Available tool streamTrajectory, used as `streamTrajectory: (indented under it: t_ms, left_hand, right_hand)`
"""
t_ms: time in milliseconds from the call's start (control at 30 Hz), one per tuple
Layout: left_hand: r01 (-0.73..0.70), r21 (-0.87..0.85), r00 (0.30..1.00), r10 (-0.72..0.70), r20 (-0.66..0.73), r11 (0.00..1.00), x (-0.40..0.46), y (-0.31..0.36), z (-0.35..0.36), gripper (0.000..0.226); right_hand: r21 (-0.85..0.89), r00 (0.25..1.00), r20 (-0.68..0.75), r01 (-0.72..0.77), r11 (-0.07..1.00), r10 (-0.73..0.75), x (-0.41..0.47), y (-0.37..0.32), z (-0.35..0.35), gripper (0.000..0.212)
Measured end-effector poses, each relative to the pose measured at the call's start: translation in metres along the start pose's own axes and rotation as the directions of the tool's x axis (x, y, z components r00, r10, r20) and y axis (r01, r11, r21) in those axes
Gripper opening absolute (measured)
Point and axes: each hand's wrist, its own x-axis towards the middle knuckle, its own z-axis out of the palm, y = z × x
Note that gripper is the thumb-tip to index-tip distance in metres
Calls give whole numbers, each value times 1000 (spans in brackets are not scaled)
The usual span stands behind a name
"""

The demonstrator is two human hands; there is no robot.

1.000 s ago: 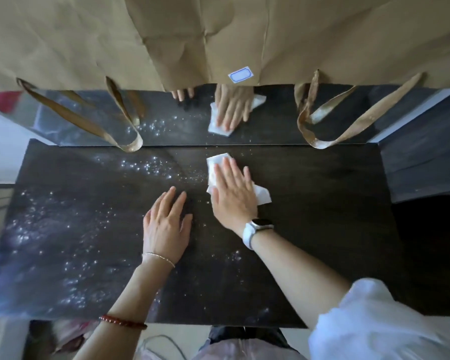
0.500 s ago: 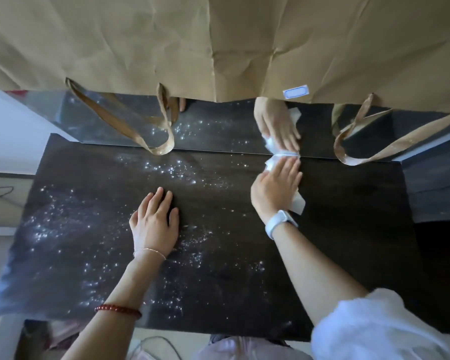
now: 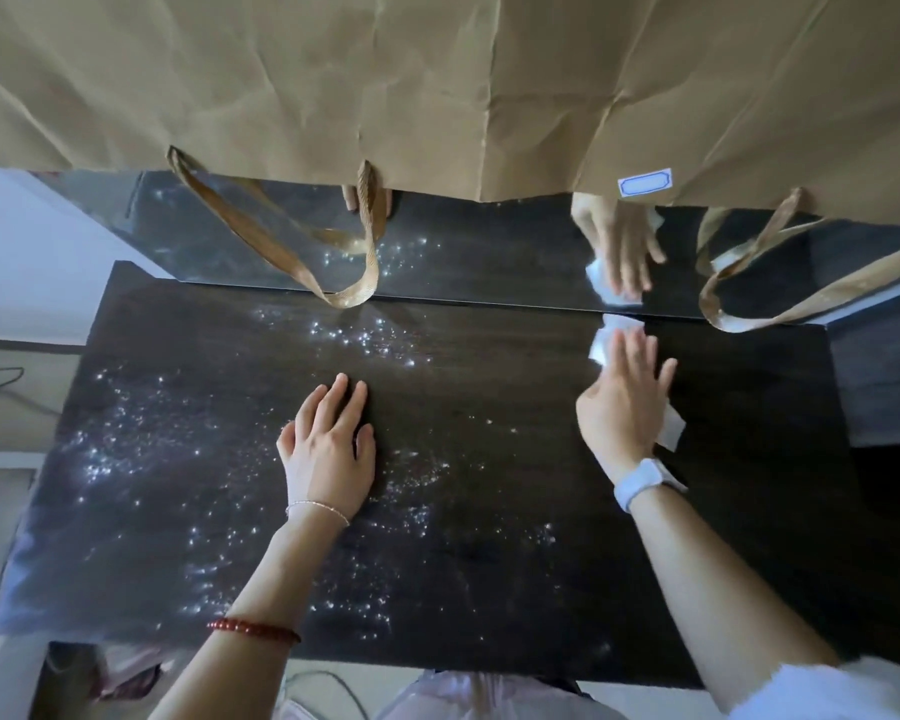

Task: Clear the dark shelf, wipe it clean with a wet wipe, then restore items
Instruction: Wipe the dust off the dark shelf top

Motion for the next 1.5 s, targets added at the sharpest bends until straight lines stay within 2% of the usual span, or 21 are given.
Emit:
streamTrajectory:
  t_ms: [100, 200, 300, 400, 533, 700, 733, 767, 833, 867, 900, 933, 967, 1067, 1100, 1133, 1200, 1267, 1333, 1400, 1500]
  left_hand:
    - [-16, 4, 1000, 16, -1, 1000, 1, -3, 1, 43]
    - [-27, 5, 1000, 27, -7, 1000, 1, -4, -1, 41]
    - [-36, 16, 999, 35, 26, 999, 2, -4, 0, 42]
    - [-52, 27, 998, 51, 30, 998, 2, -6, -1, 43]
    - [-37, 20, 999, 36, 35, 999, 1, -6, -1, 43]
    - [-6, 2, 999, 6, 50, 1000, 1, -1, -4, 44]
    - [-8, 6, 998, 8, 55, 1000, 0, -1, -4, 44]
    - [-11, 10, 998, 11, 58, 1000, 0, -1, -5, 44]
    - [-16, 15, 998, 15, 56, 1000, 1, 0, -6, 44]
    - [-16, 18, 998, 15, 56, 1000, 0, 0, -6, 44]
    - [-13, 18, 998, 12, 55, 1000, 0, 0, -6, 44]
    - [-10, 14, 998, 9, 55, 1000, 0, -1, -6, 44]
    - [-10, 11, 998, 10, 58, 1000, 0, -1, -7, 44]
    - [-25, 16, 997, 23, 73, 1000, 2, -3, -8, 44]
    - [-27, 22, 997, 26, 75, 999, 1, -3, -8, 44]
    - [-31, 24, 997, 30, 71, 999, 1, -3, -7, 44]
    - [-44, 10, 998, 44, 47, 999, 0, -3, -5, 44]
    - [-44, 10, 998, 43, 43, 999, 0, -3, -3, 43]
    - [-37, 16, 998, 36, 43, 999, -1, -3, -2, 43]
    - [-35, 15, 999, 34, 41, 999, -3, -2, -2, 43]
    - [-37, 12, 999, 37, 37, 999, -4, -1, -1, 42]
  right_hand:
    - [-7, 994, -12, -110, 994, 110, -2, 10, -6, 56]
    - [92, 985, -62, -154, 984, 160, -2, -27, 6, 54]
    - [167, 999, -37, -19, 986, 26, -9, -83, 26, 58]
    - [157, 966, 60, 239, 958, -250, -18, -108, 32, 55]
    - [197, 725, 203, 629, 752, -659, -44, -69, 21, 56]
    - [238, 400, 277, 852, 465, -874, -109, -29, 11, 49]
    - [216, 404, 268, 860, 463, -875, -95, -26, 12, 49]
    - [180, 473, 275, 830, 528, -837, -75, -26, 11, 51]
    - [119, 725, 260, 632, 766, -638, -27, -33, 11, 57]
    - [102, 816, 256, 510, 854, -518, -15, -40, 11, 58]
    - [89, 851, 244, 457, 885, -465, -18, -48, 12, 58]
    - [89, 838, 209, 498, 863, -505, -34, -53, 15, 55]
    - [108, 769, 193, 601, 792, -610, -59, -55, 17, 52]
    - [194, 425, 303, 849, 491, -853, -130, -19, 10, 49]
    - [203, 367, 316, 875, 440, -875, -130, -2, 4, 49]
    - [176, 373, 308, 881, 438, -875, -120, 12, -1, 50]
    - [80, 581, 277, 779, 622, -765, -84, 33, -5, 50]
    - [18, 844, 214, 499, 866, -491, -46, 38, -7, 55]
    - [32, 951, 139, 276, 961, -277, -38, 21, -4, 59]
    - [57, 921, 117, 367, 928, -371, -70, -1, 6, 54]
    - [131, 661, 219, 709, 693, -718, -158, -14, 11, 49]
